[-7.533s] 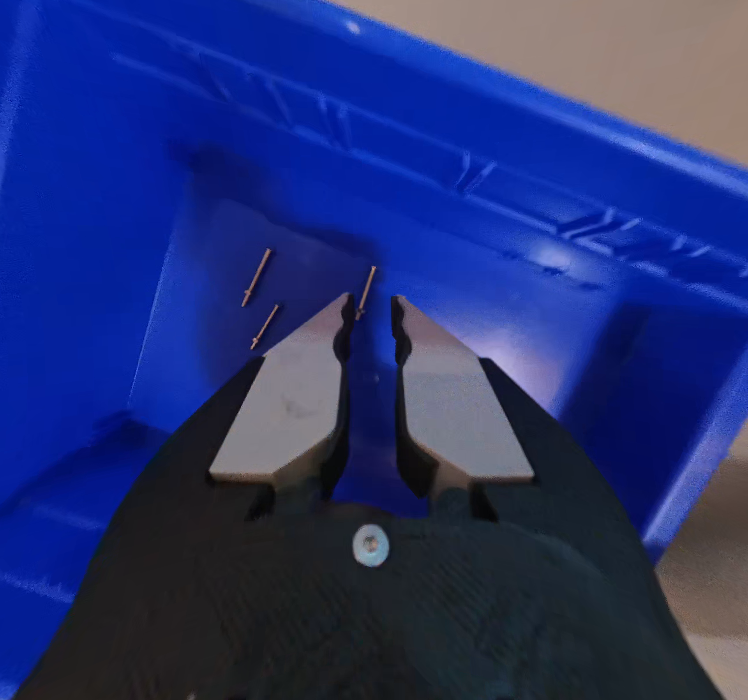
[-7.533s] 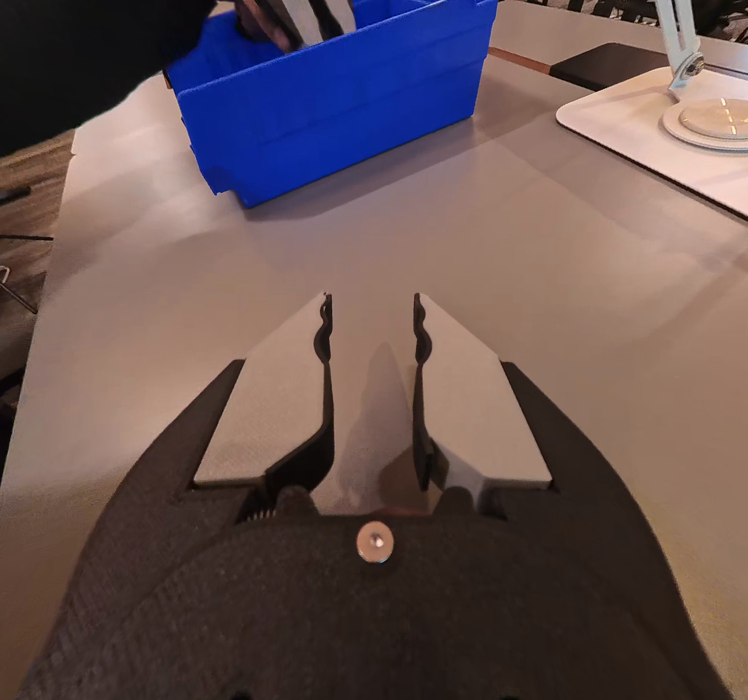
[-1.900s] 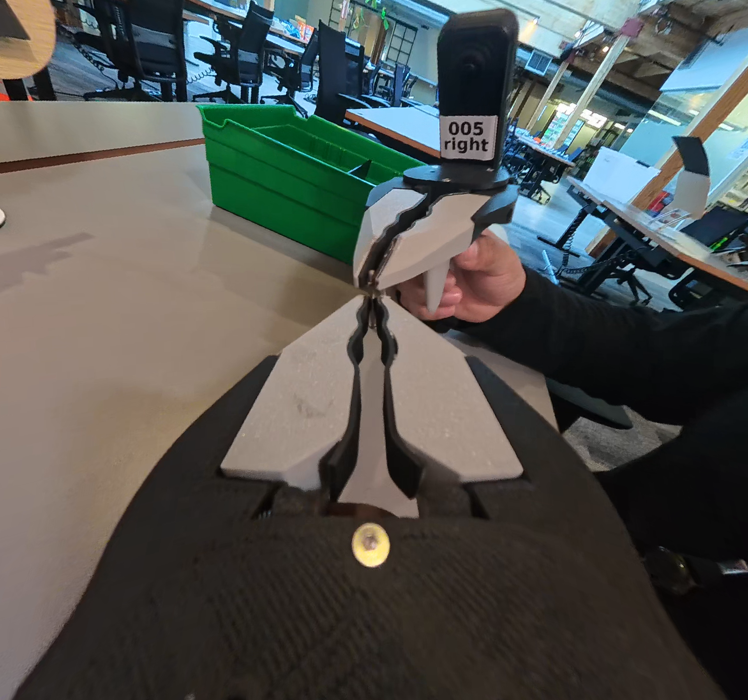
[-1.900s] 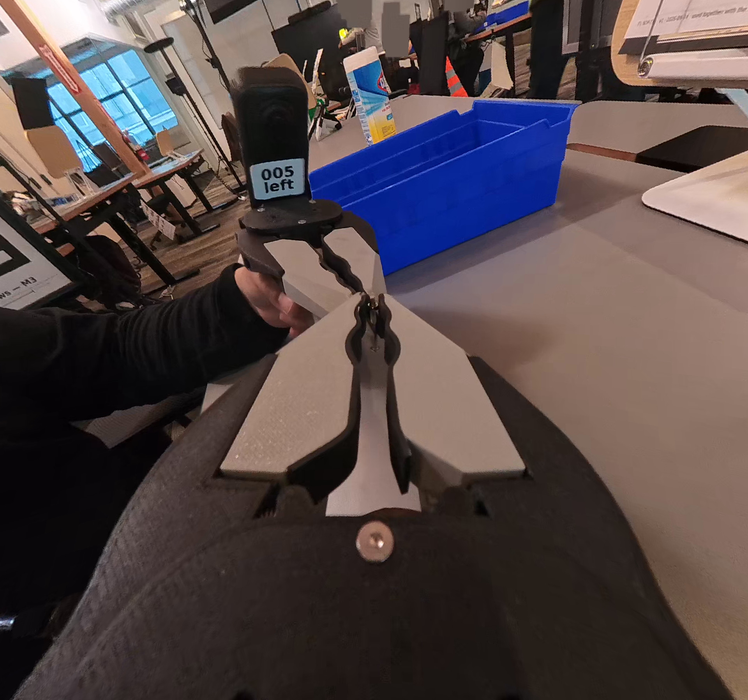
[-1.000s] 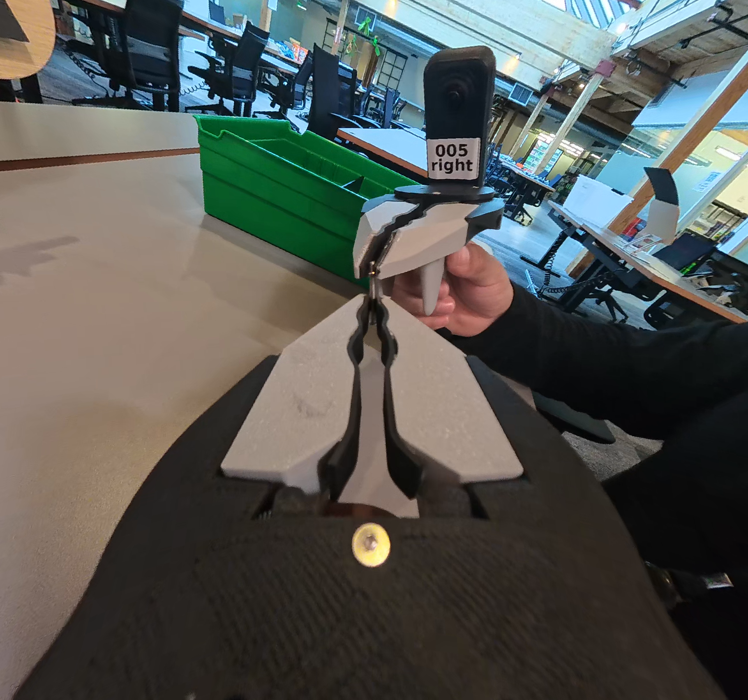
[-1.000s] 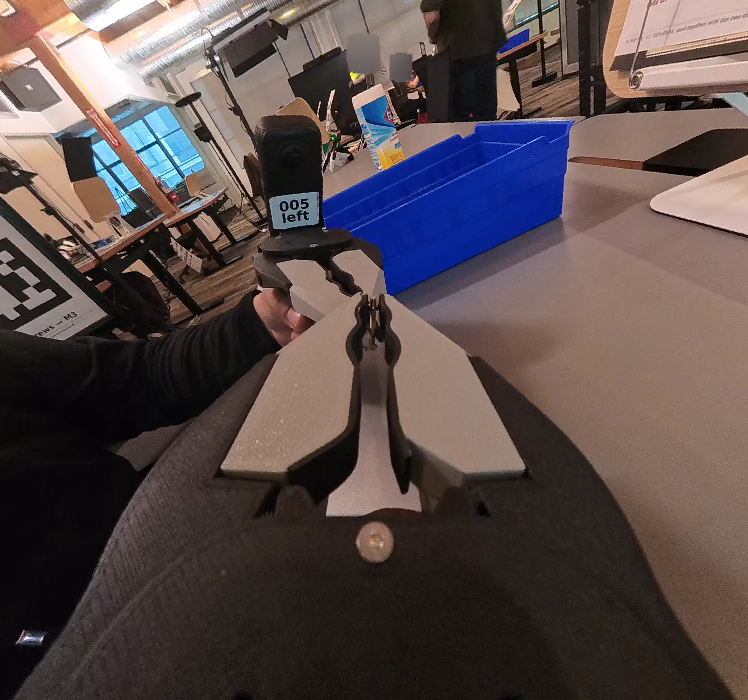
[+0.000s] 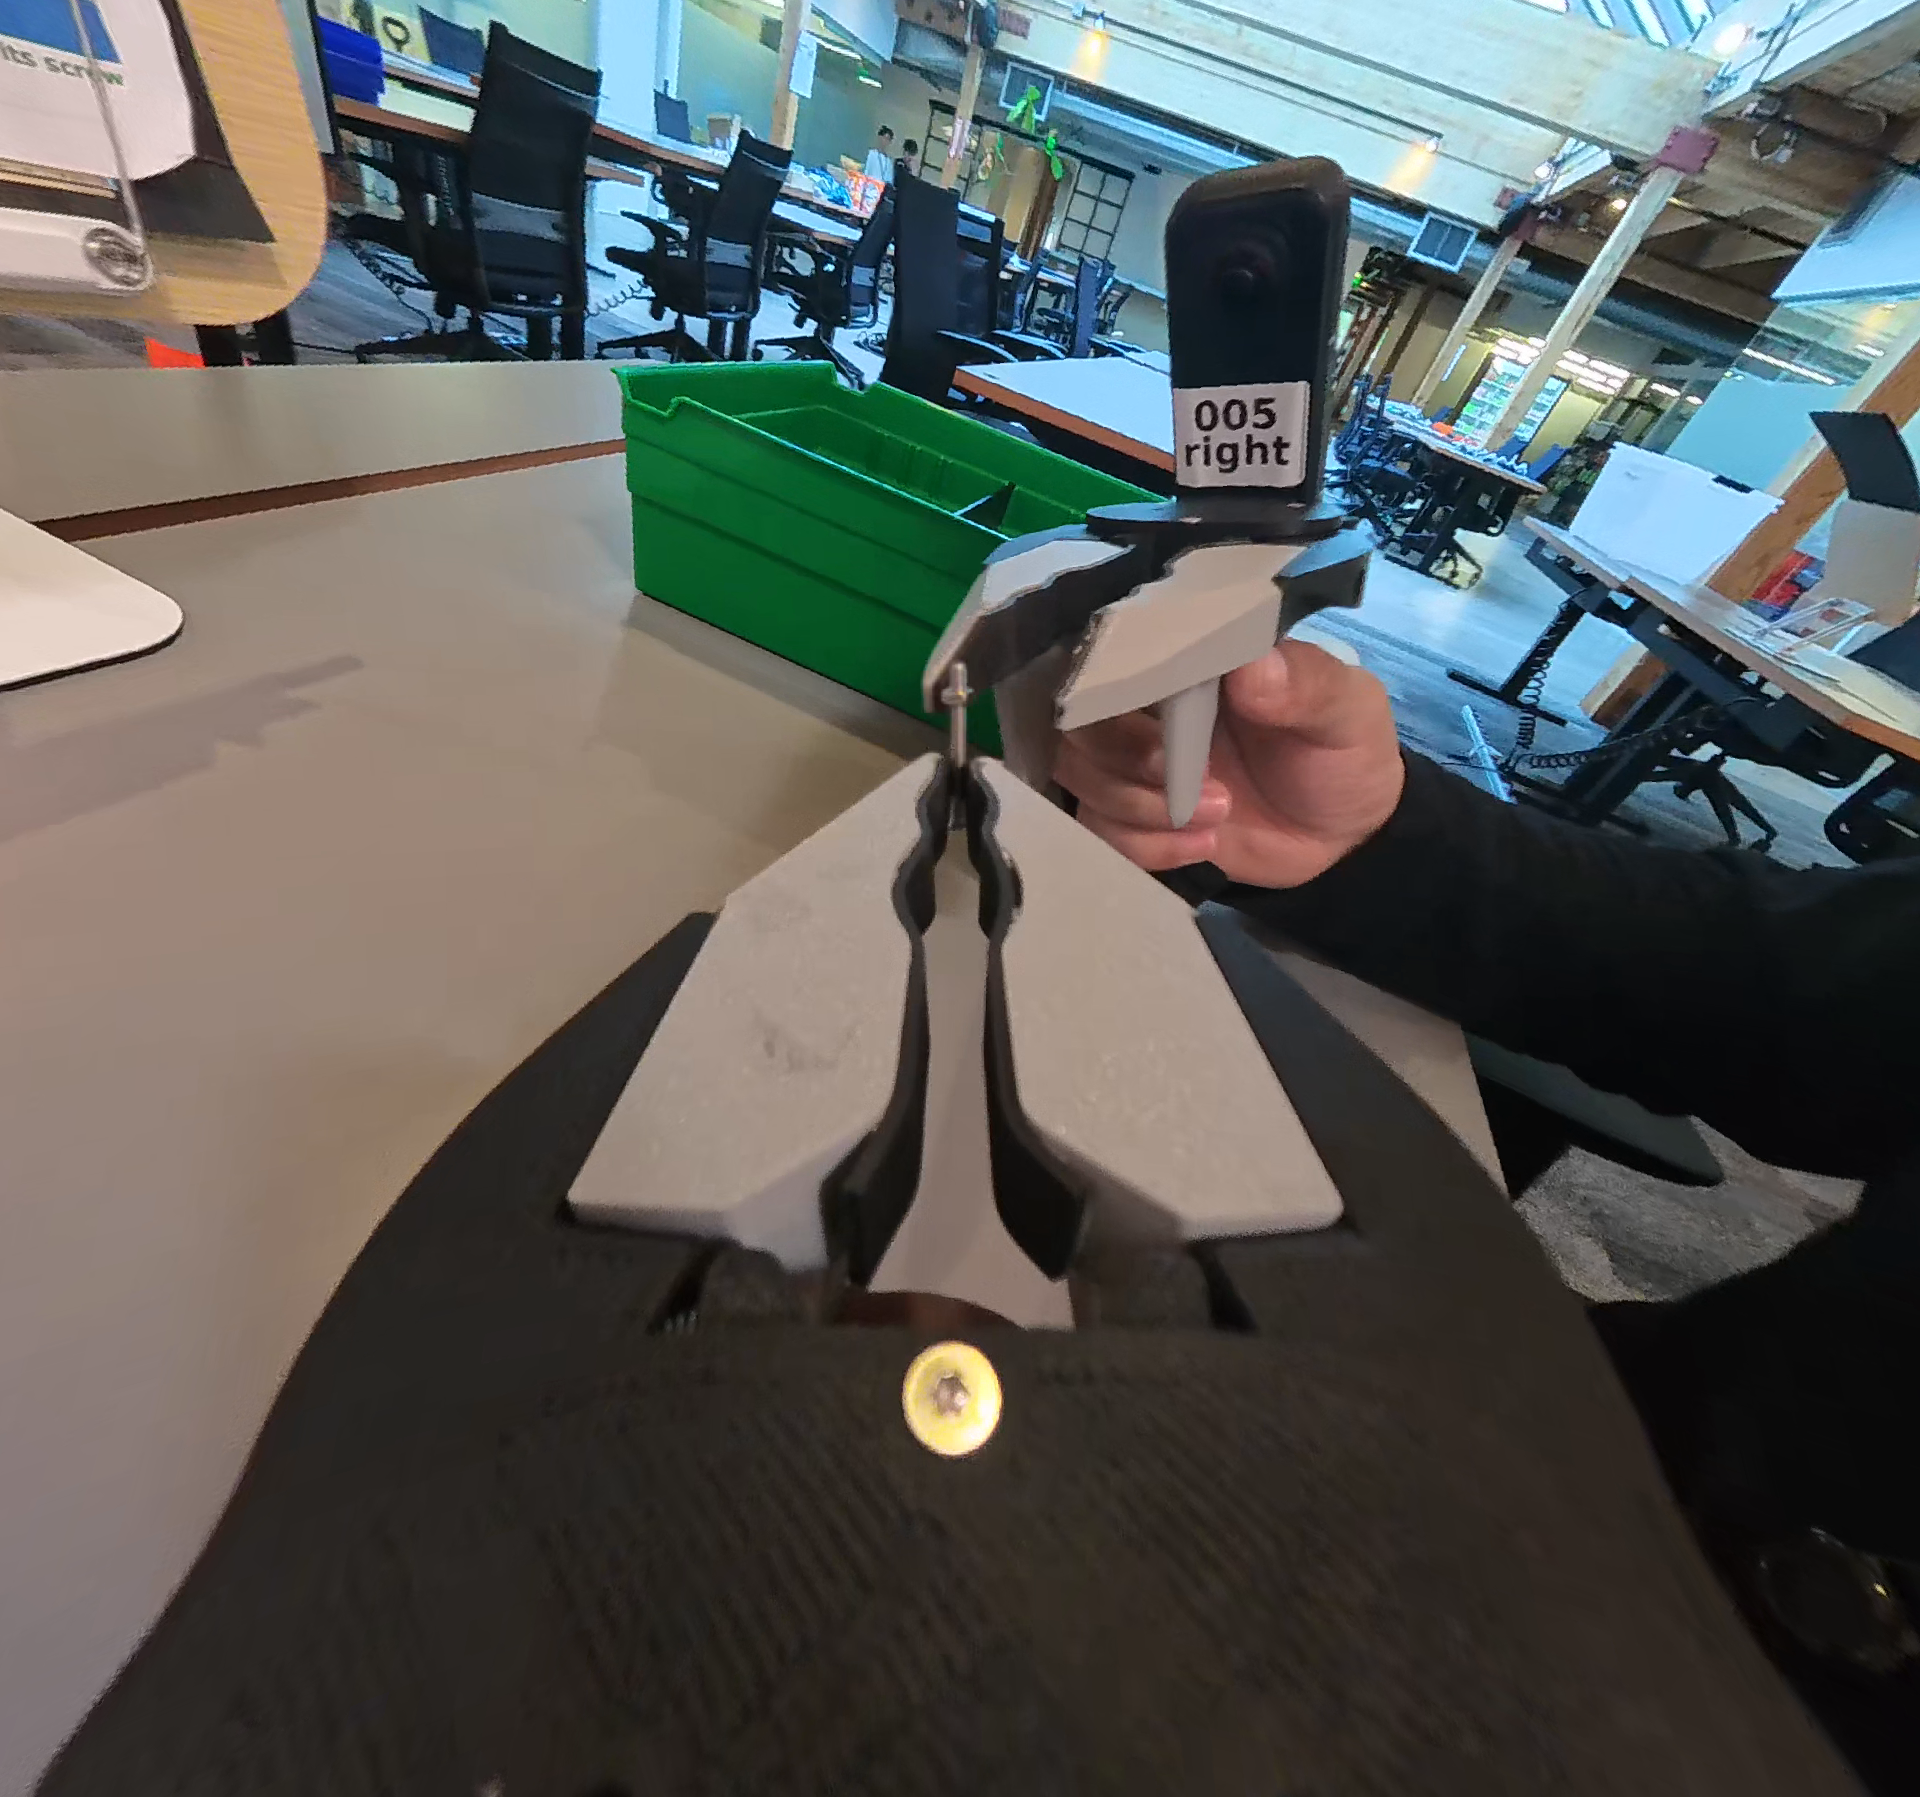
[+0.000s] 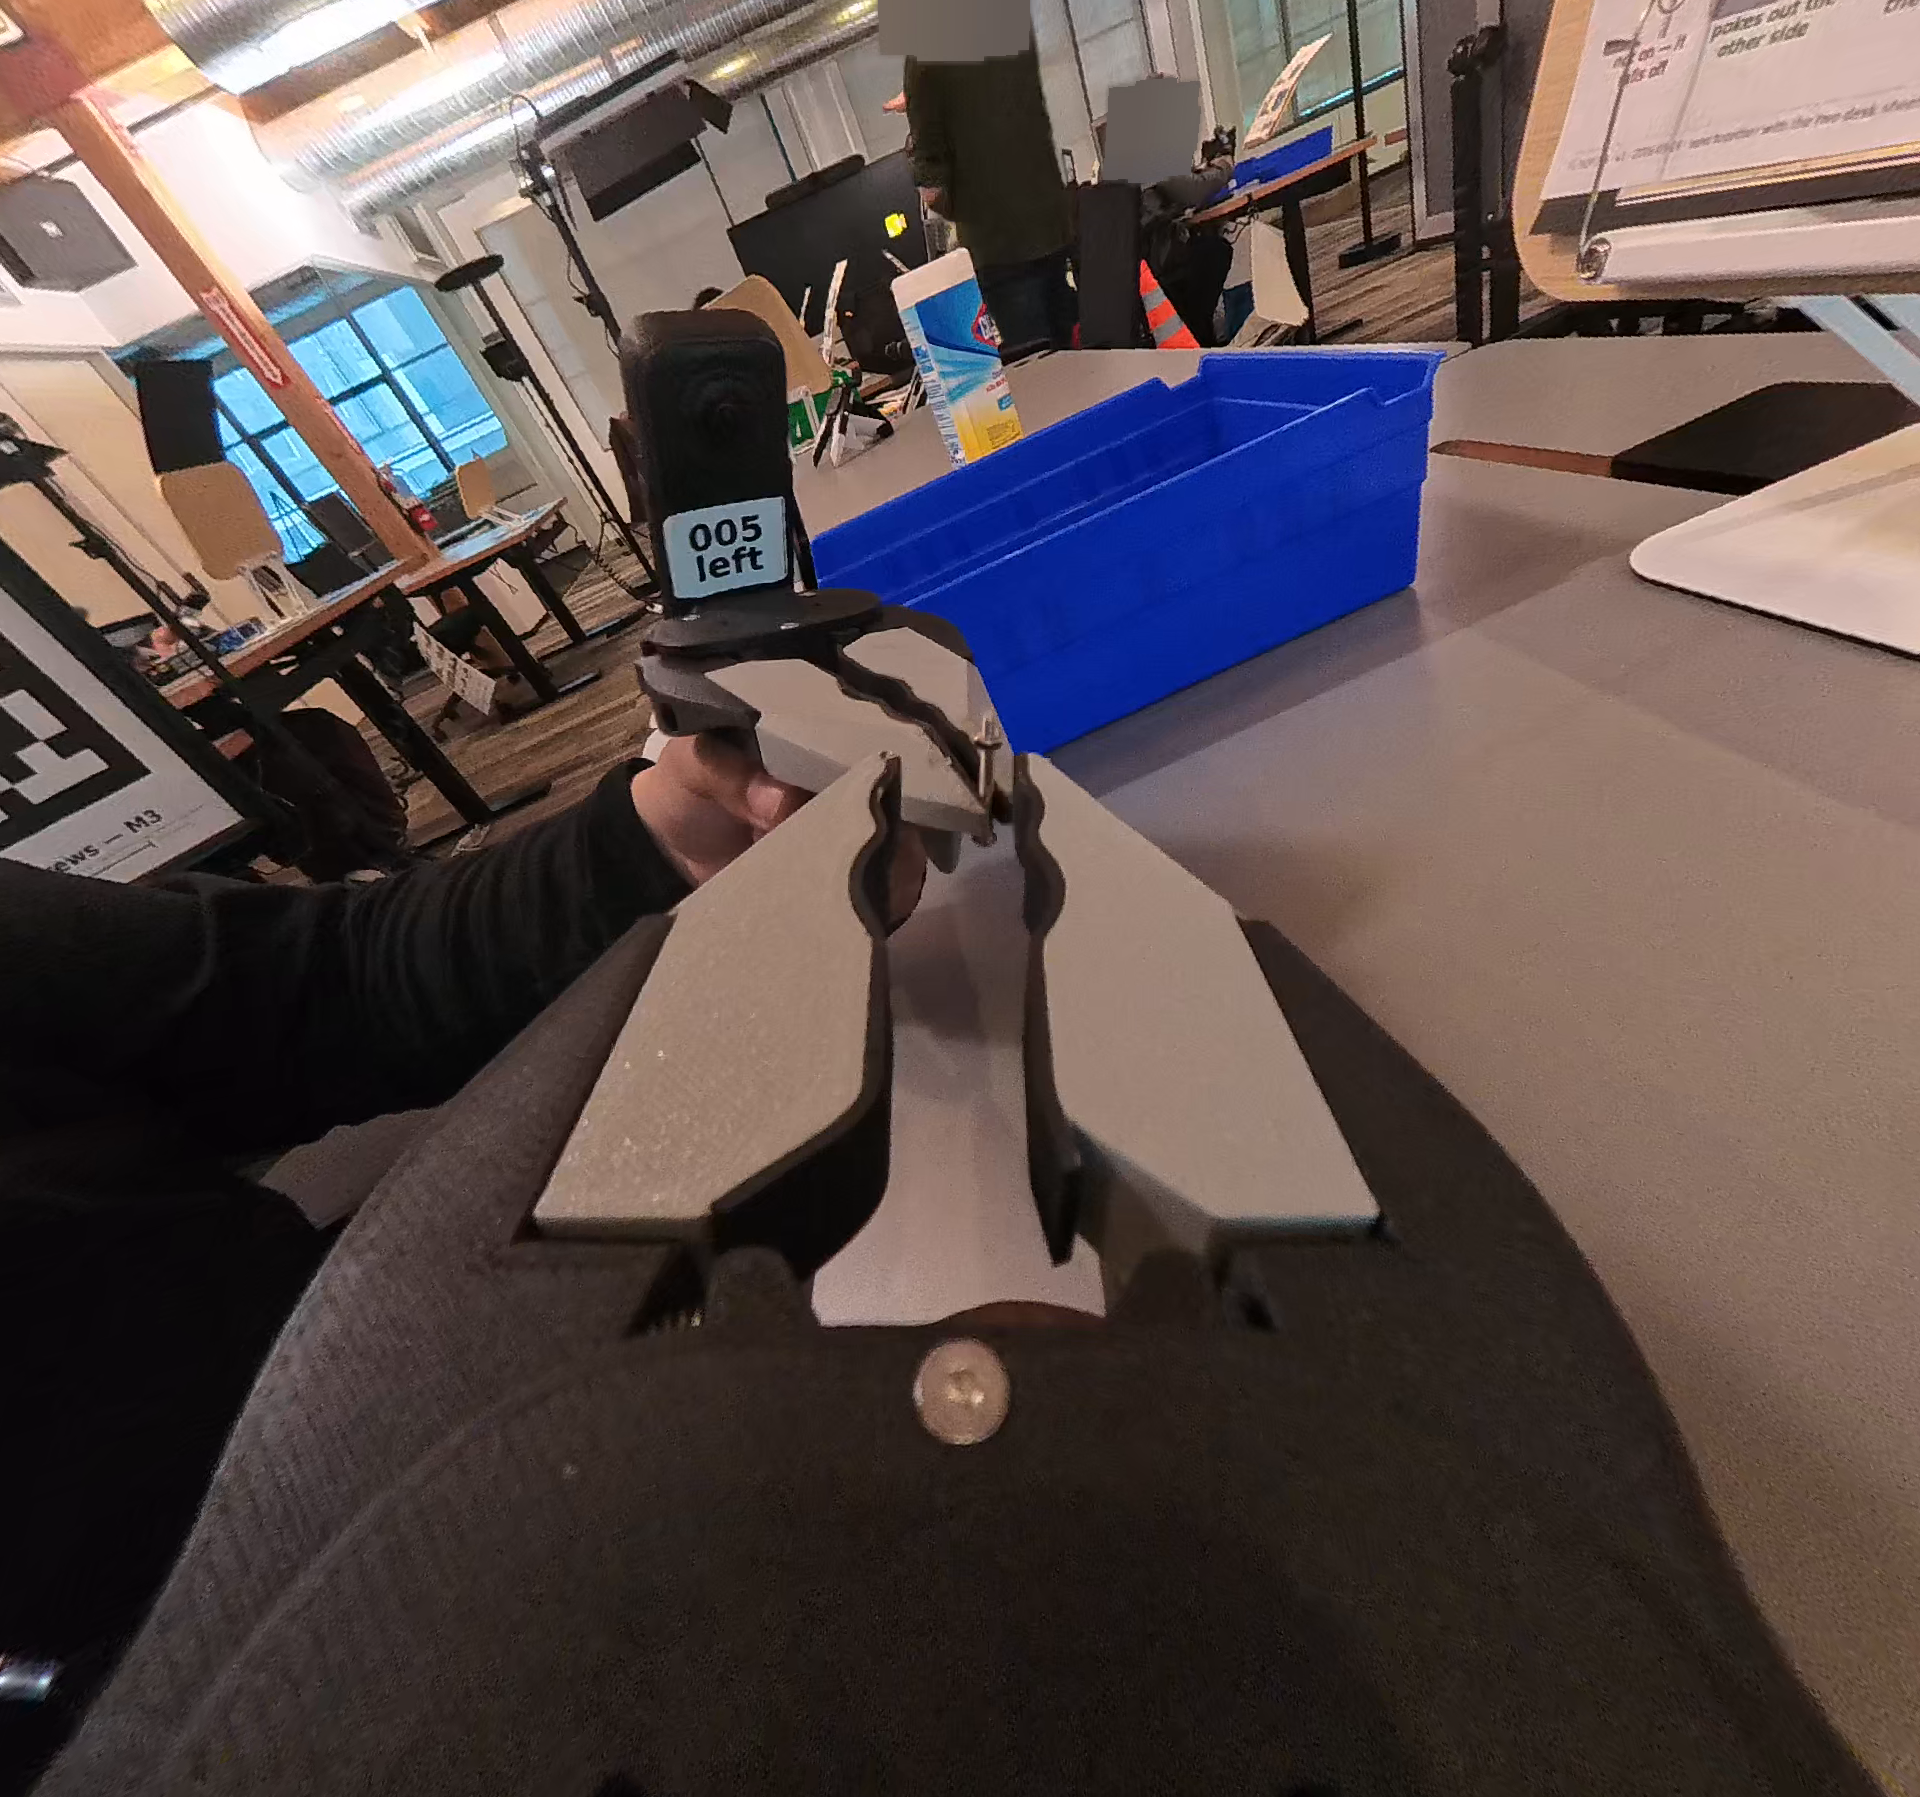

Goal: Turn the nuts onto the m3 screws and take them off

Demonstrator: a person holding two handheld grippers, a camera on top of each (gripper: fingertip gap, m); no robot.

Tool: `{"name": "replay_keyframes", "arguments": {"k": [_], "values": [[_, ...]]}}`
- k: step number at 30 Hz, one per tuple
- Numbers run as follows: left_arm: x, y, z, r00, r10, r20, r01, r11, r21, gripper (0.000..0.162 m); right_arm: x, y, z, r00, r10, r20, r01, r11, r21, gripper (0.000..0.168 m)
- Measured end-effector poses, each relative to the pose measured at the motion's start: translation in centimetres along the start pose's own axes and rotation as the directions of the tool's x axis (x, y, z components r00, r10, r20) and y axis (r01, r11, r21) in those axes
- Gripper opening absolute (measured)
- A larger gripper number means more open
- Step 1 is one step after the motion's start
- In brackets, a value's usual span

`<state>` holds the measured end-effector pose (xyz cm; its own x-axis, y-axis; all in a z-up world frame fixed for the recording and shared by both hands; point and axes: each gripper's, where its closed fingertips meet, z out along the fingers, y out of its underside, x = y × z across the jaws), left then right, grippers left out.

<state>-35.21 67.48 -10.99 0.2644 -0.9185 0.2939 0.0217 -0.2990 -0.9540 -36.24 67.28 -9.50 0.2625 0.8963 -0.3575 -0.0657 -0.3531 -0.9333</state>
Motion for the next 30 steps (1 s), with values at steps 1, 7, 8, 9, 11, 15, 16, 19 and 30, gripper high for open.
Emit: {"name": "replay_keyframes", "arguments": {"k": [1, 7, 8, 9, 11, 15, 16, 19, 30], "values": [[0.1, 0.1, 0.1, 1.0, 0.004, -0.005, -0.004, 1.0, -0.003, 0.0, 0.0, 0.0, 0.0, 1.0, -0.001, -0.003, 0.001, 1.0, 0.001, 0.018], [0.9, 0.3, 0.5, 0.999, 0.017, -0.033, -0.017, 1.0, -0.015, 0.0, -0.4, 0.2, 0.6, 0.999, 0.021, 0.032, -0.021, 1.0, 0.001, 0.015], [0.9, 0.3, 0.5, 0.999, 0.018, -0.032, -0.018, 1.0, -0.016, 0.0, -0.4, 0.2, 0.6, 0.999, 0.019, 0.029, -0.019, 1.0, -0.001, 0.015], [0.8, 0.3, 0.5, 0.999, 0.019, -0.027, -0.019, 1.0, -0.015, 0.0, -0.3, 0.2, 0.6, 1.0, 0.013, 0.021, -0.013, 1.0, 0.0, 0.015], [0.5, 0.1, 0.3, 1.0, 0.015, -0.013, -0.015, 1.0, -0.004, 0.0, -0.1, 0.0, 0.3, 1.0, 0.005, 0.004, -0.005, 1.0, 0.008, 0.016], [0.0, -0.2, 0.0, 1.0, 0.001, 0.006, -0.001, 1.0, 0.015, 0.0, 0.1, -0.4, -0.1, 1.0, 0.005, -0.006, -0.004, 1.0, 0.024, 0.016], [0.0, -0.2, 0.0, 1.0, 0.002, 0.007, -0.002, 1.0, 0.013, 0.0, 0.0, -0.4, 0.0, 1.0, 0.006, -0.002, -0.006, 1.0, 0.025, 0.016], [0.2, -0.1, 0.2, 1.0, 0.009, -0.002, -0.009, 1.0, 0.005, 0.0, -0.4, -0.3, 0.3, 1.0, 0.007, 0.018, -0.007, 1.0, 0.025, 0.019], [0.3, -0.5, 0.0, 1.0, 0.015, 0.005, -0.015, 1.0, 0.026, 0.0, -0.4, -0.5, 0.3, 1.0, -0.007, 0.013, 0.006, 0.999, 0.031, 0.024]]}}
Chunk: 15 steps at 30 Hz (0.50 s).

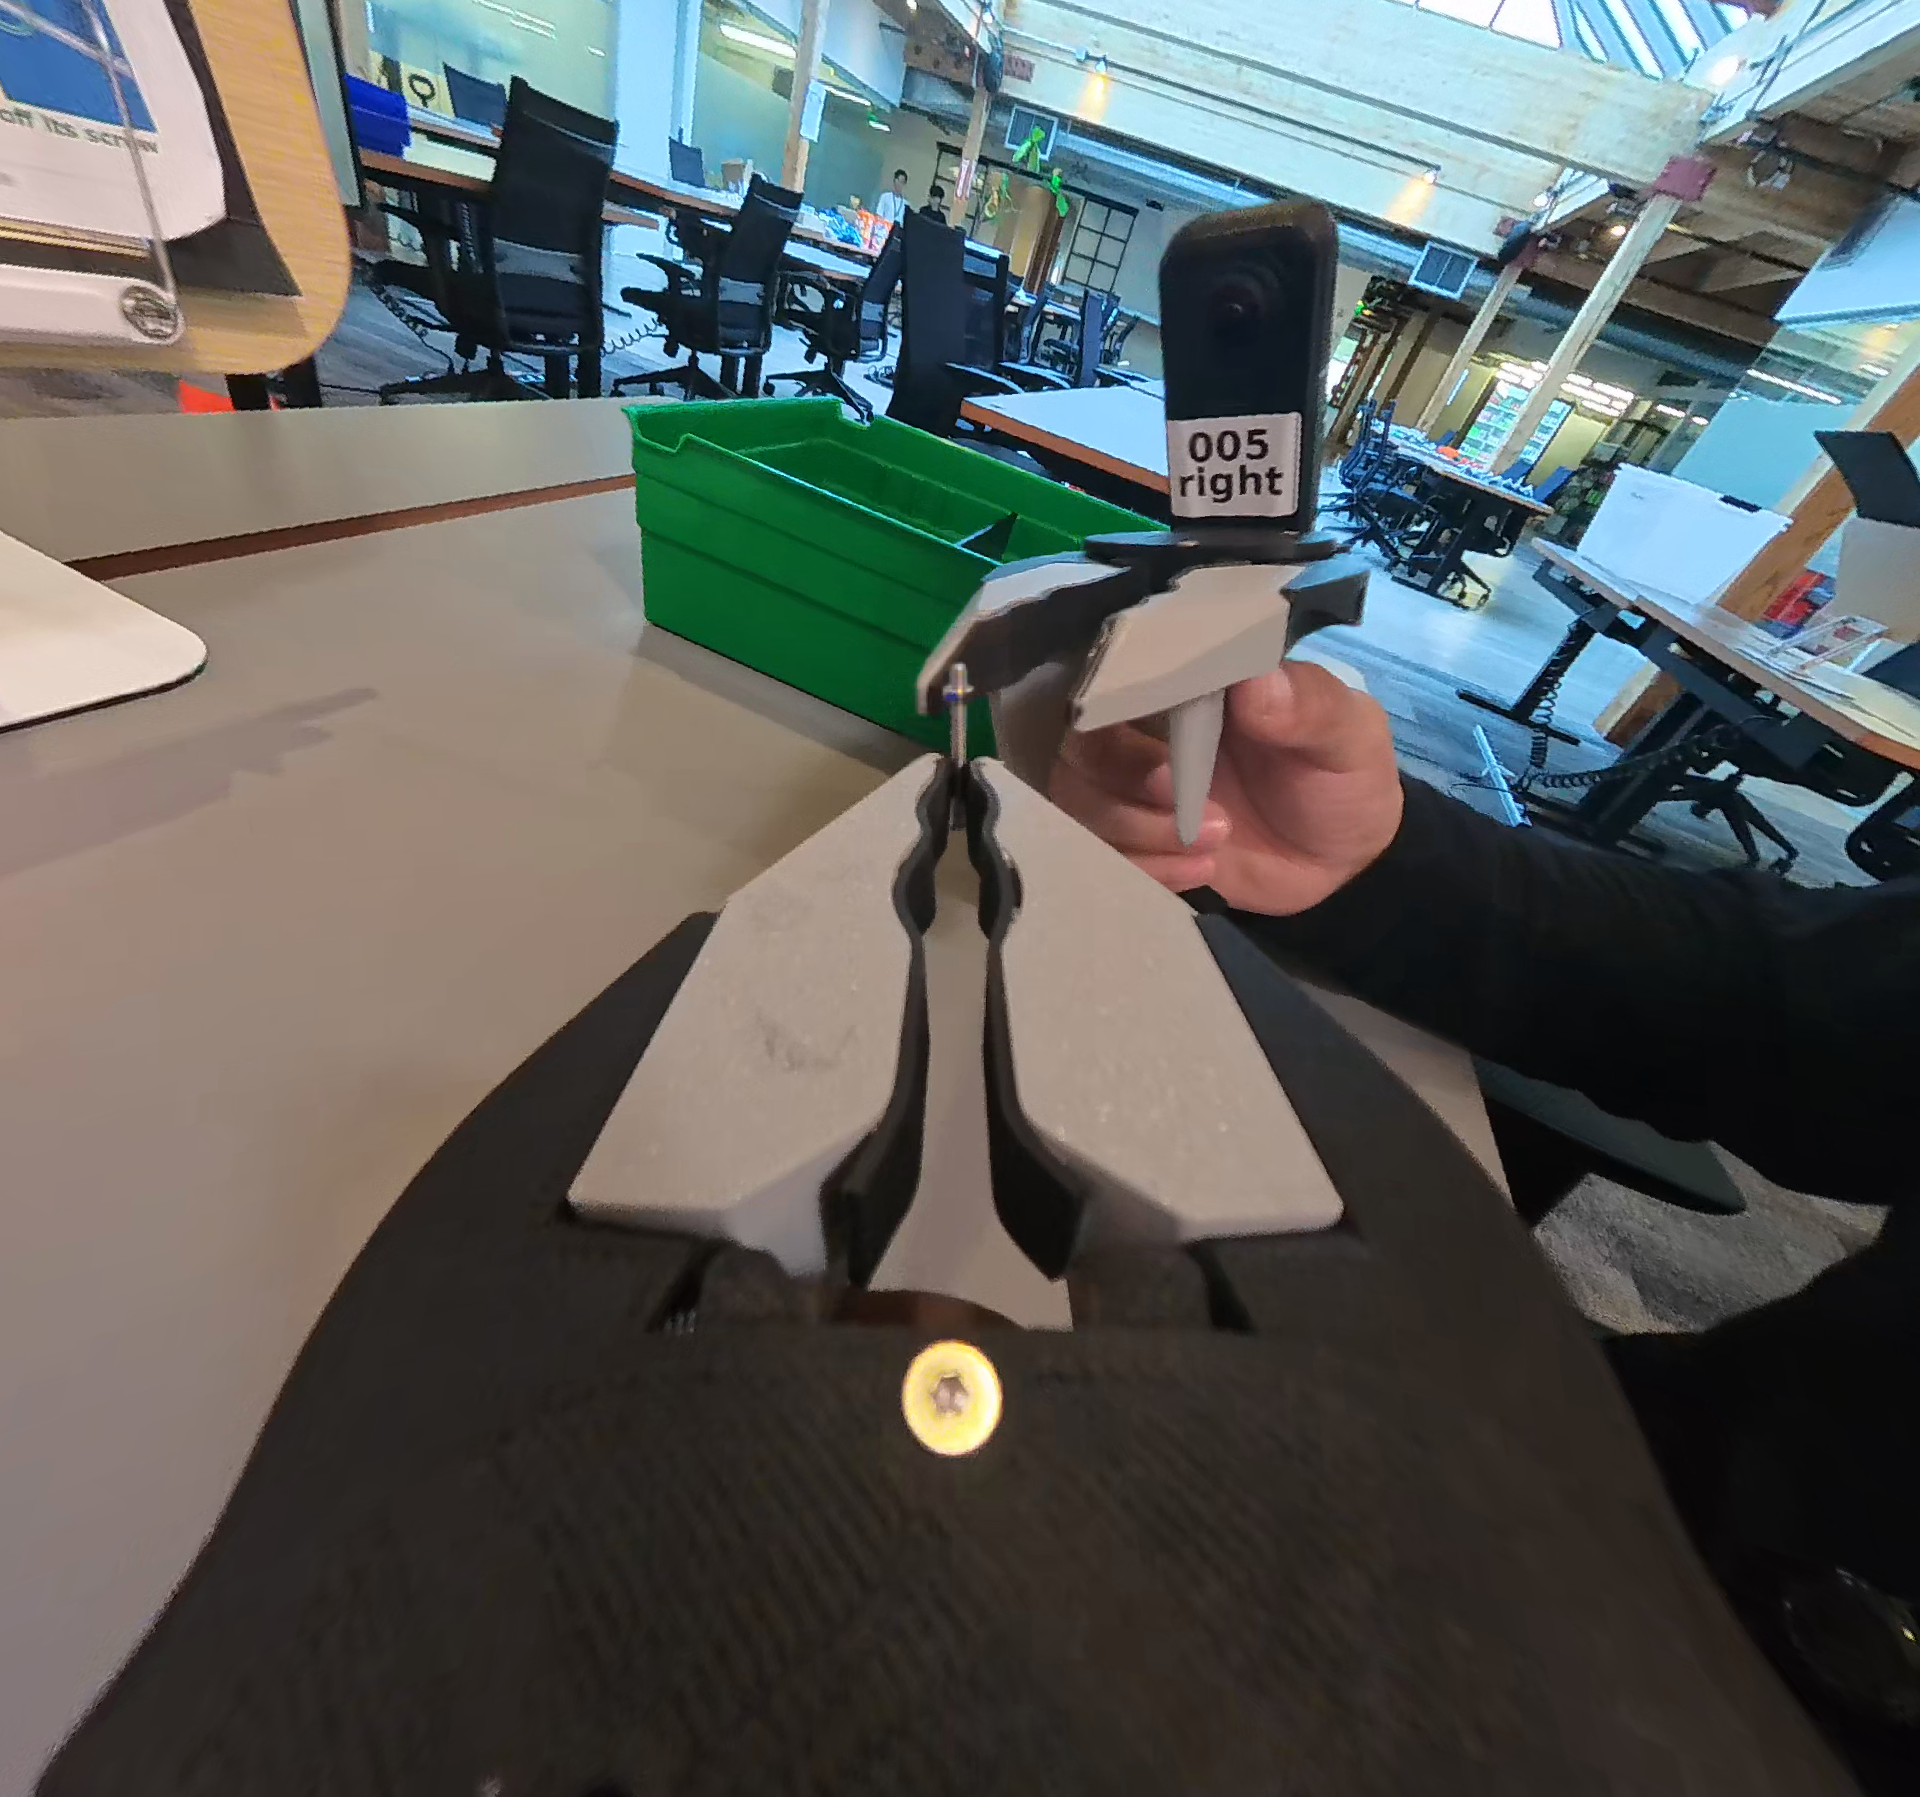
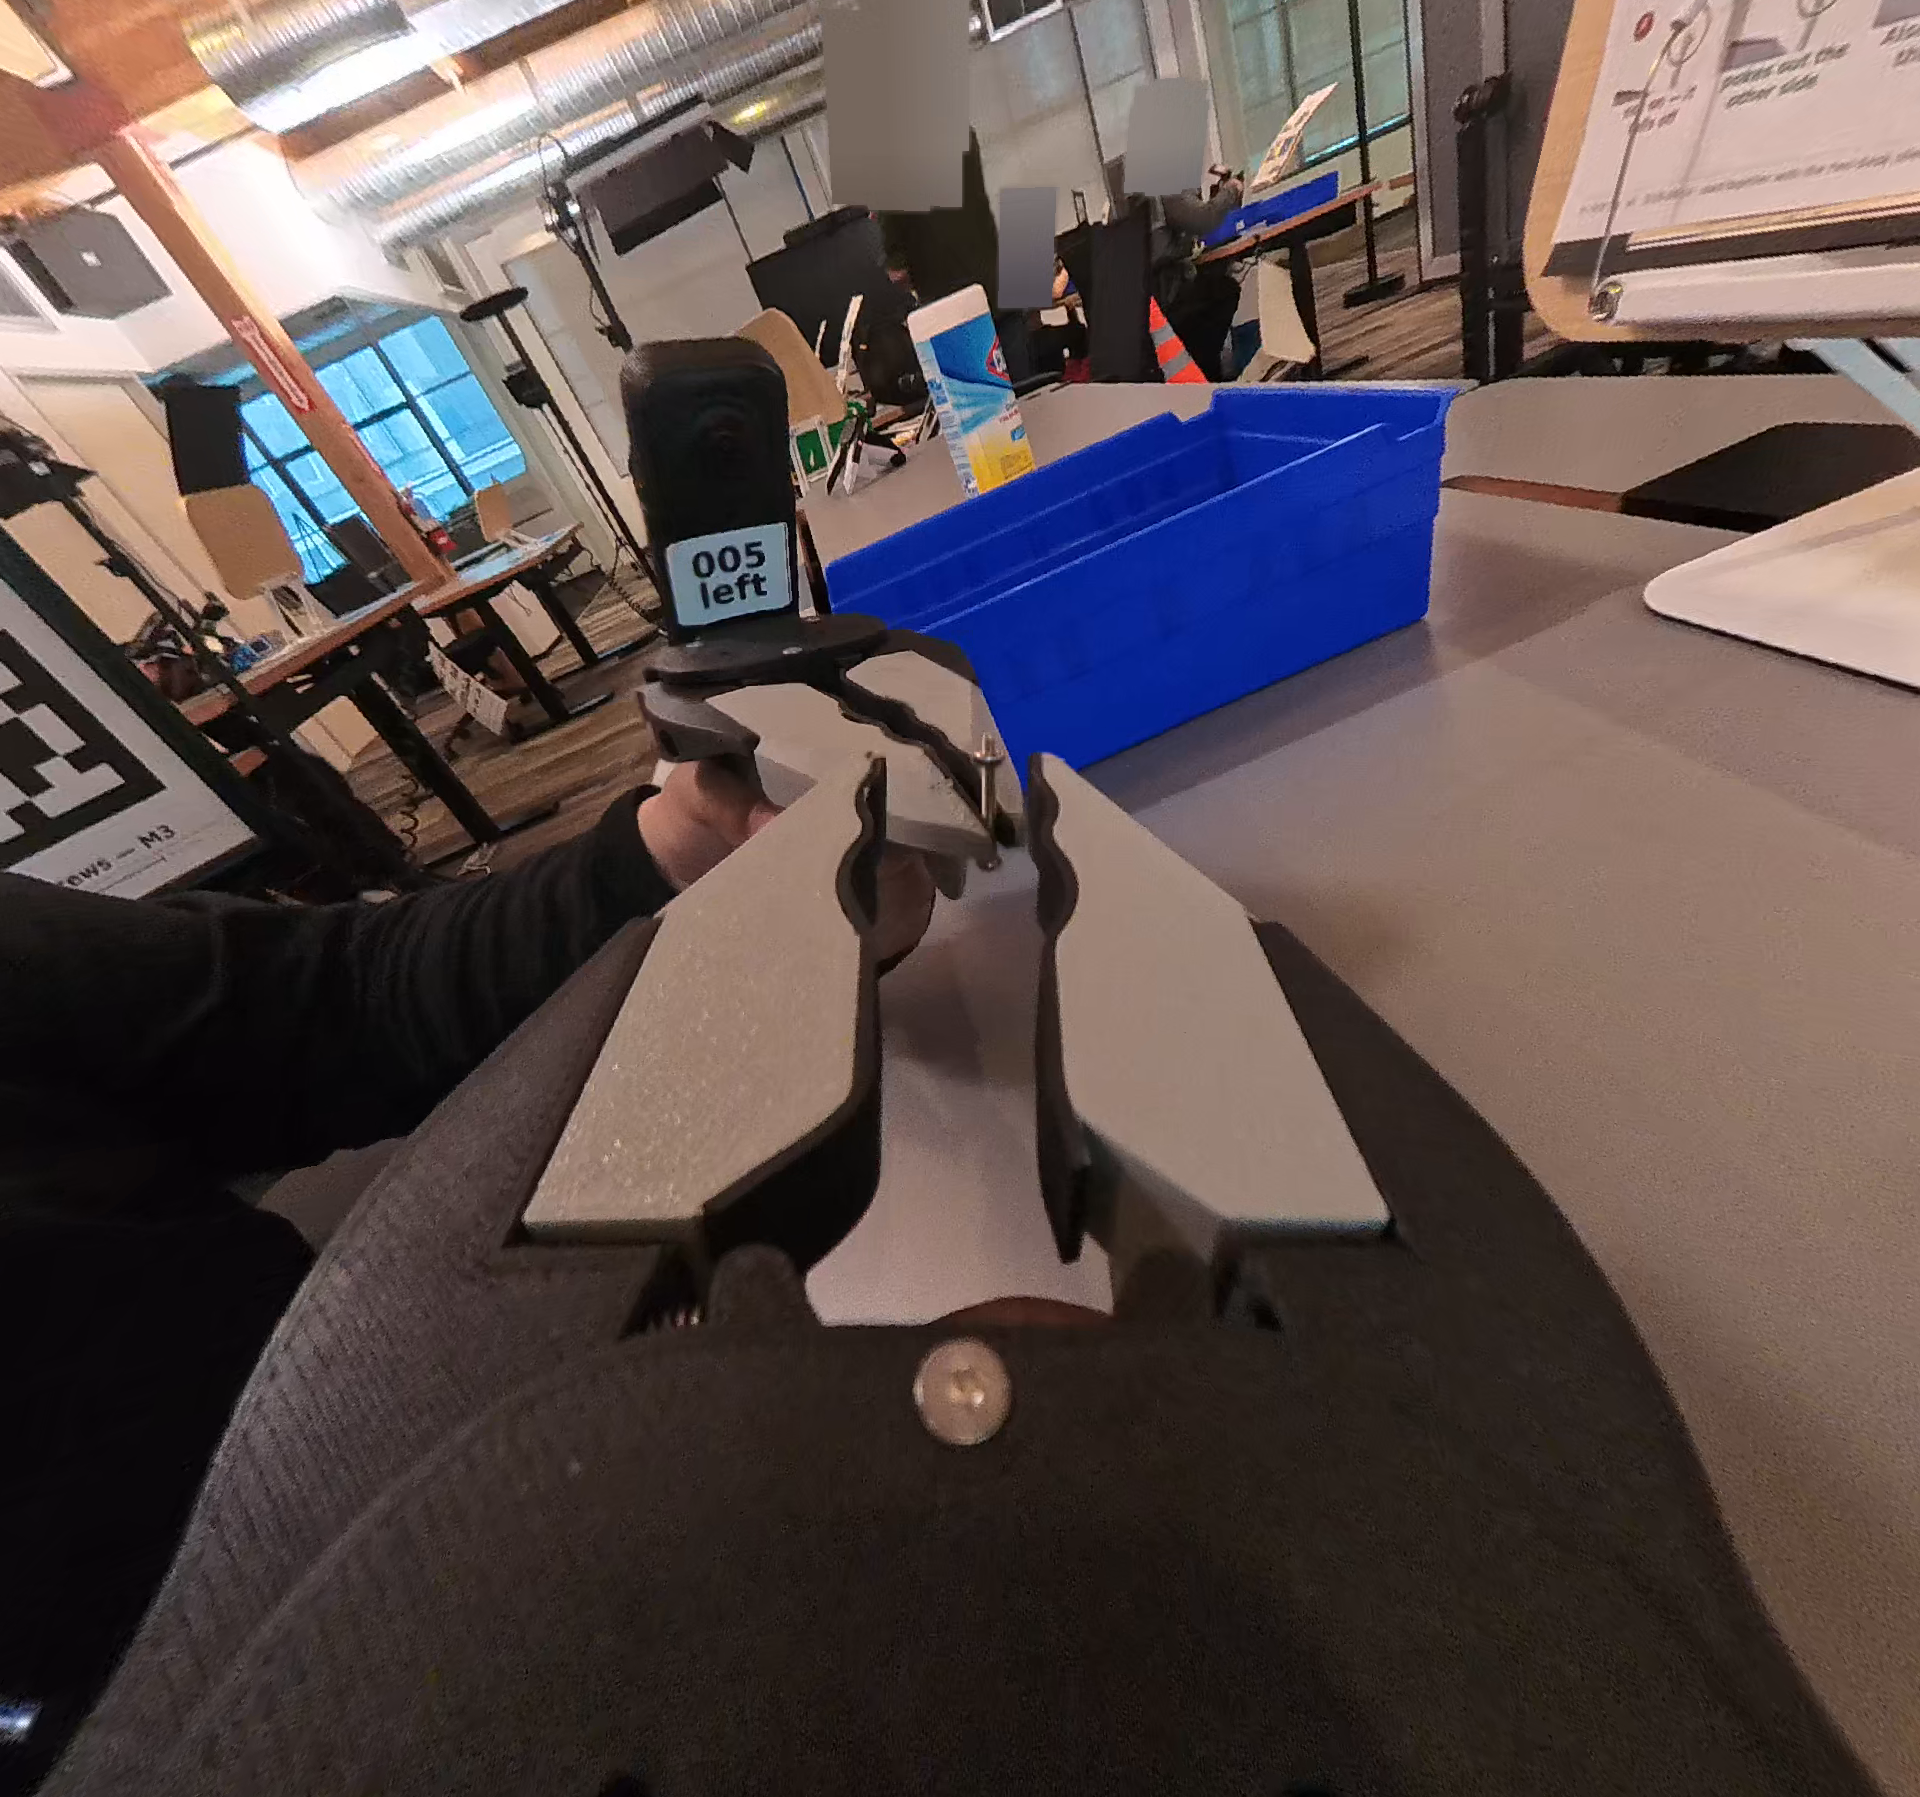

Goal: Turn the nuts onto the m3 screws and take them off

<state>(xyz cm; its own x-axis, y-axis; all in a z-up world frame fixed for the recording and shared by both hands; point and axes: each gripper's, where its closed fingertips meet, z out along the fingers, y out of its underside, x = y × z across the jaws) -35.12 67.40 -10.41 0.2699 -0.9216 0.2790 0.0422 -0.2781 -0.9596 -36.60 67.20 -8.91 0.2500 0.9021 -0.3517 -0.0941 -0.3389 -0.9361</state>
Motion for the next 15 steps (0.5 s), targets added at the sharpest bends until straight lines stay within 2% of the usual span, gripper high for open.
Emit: {"name": "replay_keyframes", "arguments": {"k": [4, 8, 15], "values": [[0.1, 0.1, 0.0, 1.0, -0.003, -0.007, 0.003, 1.0, -0.003, 0.0, -0.4, -0.1, 0.0, 1.0, 0.006, 0.024, -0.006, 1.0, 0.008, 0.02], [0.9, 0.6, 0.6, 0.999, 0.013, -0.03, -0.013, 1.0, -0.027, 0.0, -0.9, 0.3, 0.9, 0.999, 0.007, 0.046, -0.007, 1.0, -0.006, 0.025], [0.1, 0.1, 0.1, 1.0, 0.004, -0.002, -0.004, 1.0, -0.005, 0.0, -0.2, -0.1, -0.1, 1.0, -0.01, 0.011, 0.01, 1.0, 0.004, 0.021]]}}
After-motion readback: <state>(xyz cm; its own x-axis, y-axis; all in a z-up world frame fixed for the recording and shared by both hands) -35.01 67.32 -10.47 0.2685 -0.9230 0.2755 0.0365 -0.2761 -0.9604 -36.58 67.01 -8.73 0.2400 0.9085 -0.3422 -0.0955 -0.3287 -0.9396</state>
